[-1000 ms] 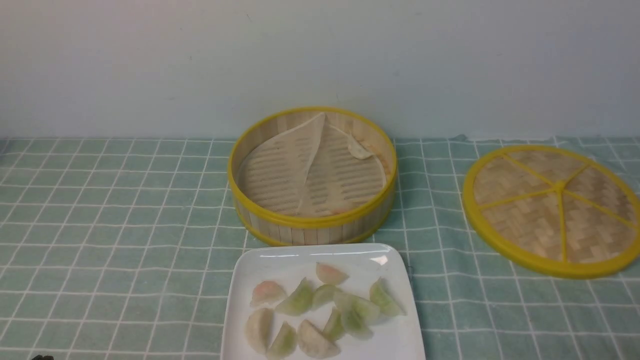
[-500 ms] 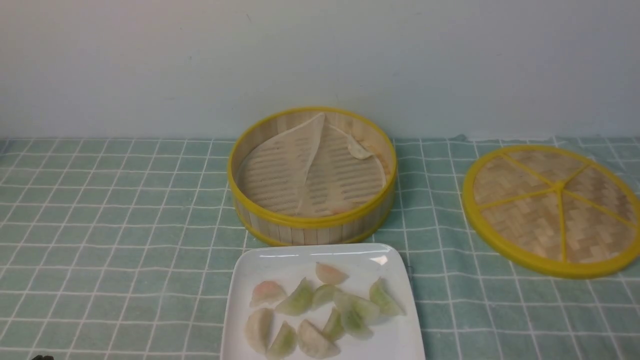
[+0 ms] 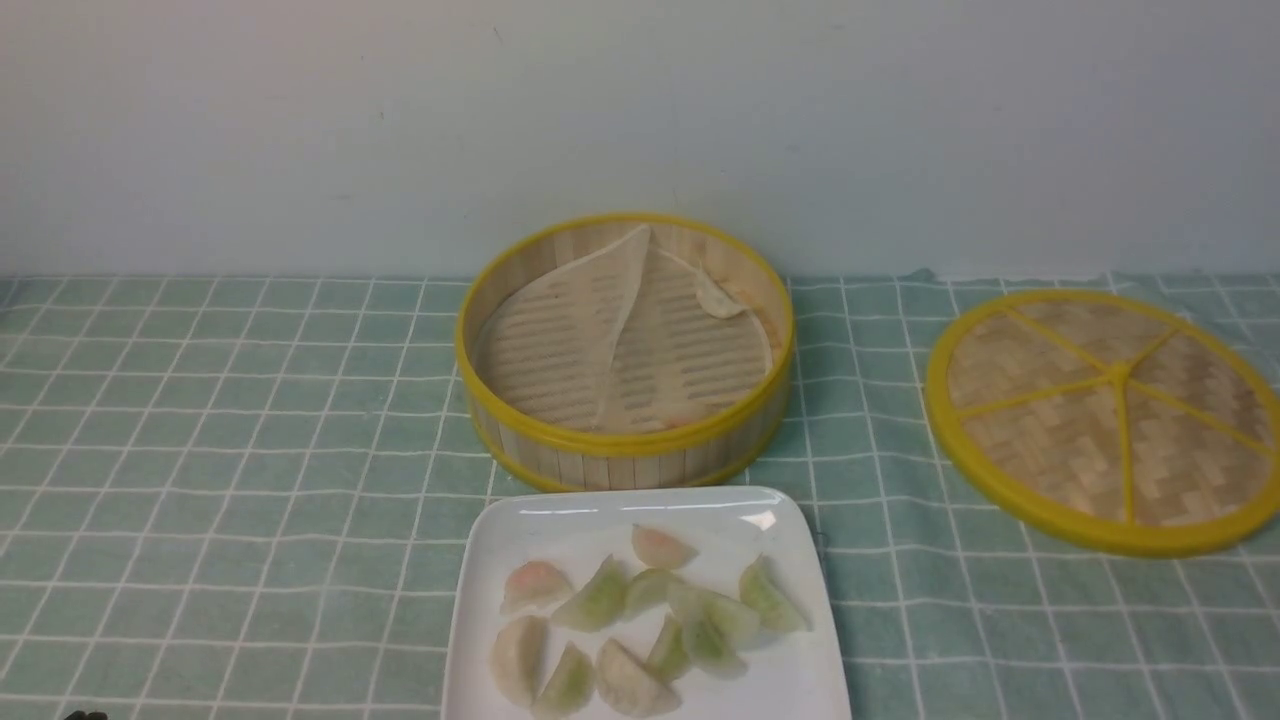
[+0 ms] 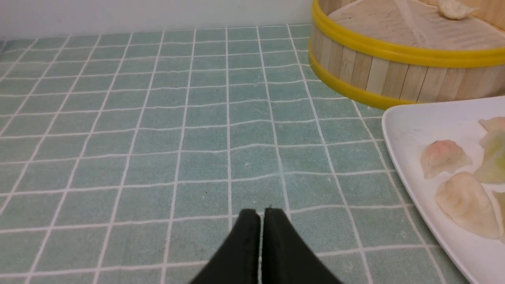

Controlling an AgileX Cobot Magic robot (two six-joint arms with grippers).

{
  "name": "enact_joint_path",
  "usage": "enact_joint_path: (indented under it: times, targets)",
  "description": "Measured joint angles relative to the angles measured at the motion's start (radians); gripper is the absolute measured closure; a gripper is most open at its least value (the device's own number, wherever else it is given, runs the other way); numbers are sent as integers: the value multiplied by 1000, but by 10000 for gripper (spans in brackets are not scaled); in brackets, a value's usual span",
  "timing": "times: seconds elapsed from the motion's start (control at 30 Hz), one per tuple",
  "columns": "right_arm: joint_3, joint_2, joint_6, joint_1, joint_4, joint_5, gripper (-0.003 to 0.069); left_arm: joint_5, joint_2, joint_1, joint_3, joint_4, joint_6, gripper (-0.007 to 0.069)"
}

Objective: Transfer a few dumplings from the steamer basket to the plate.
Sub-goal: Use the right arm to grab a dumpling from inside the steamer

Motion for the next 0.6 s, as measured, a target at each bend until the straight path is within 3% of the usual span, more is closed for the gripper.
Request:
enact_joint_path:
  times: [0.07,0.17,0.27,0.3,0.33,0.43,0.6]
  targets:
    - [-58,5,28,0,-16,88,673,0,0,0,0,0,0,631]
    - [-297,127,31,6,-131,391,673,0,0,0,0,0,0,631]
    - [-519,311,-50,39,-172,676,673,0,0,0,0,0,0,631]
    - [-534,344,-60,42,-172,676,673,0,0,0,0,0,0,631]
    - [-649,463,-134,68,-168,825,673,0,0,0,0,0,0,631]
    - [-836,721,-312,122,-132,1029,673,0,0,0,0,0,0,631]
    - [-1075,1053,-537,194,-55,1174,673,0,0,0,0,0,0,631]
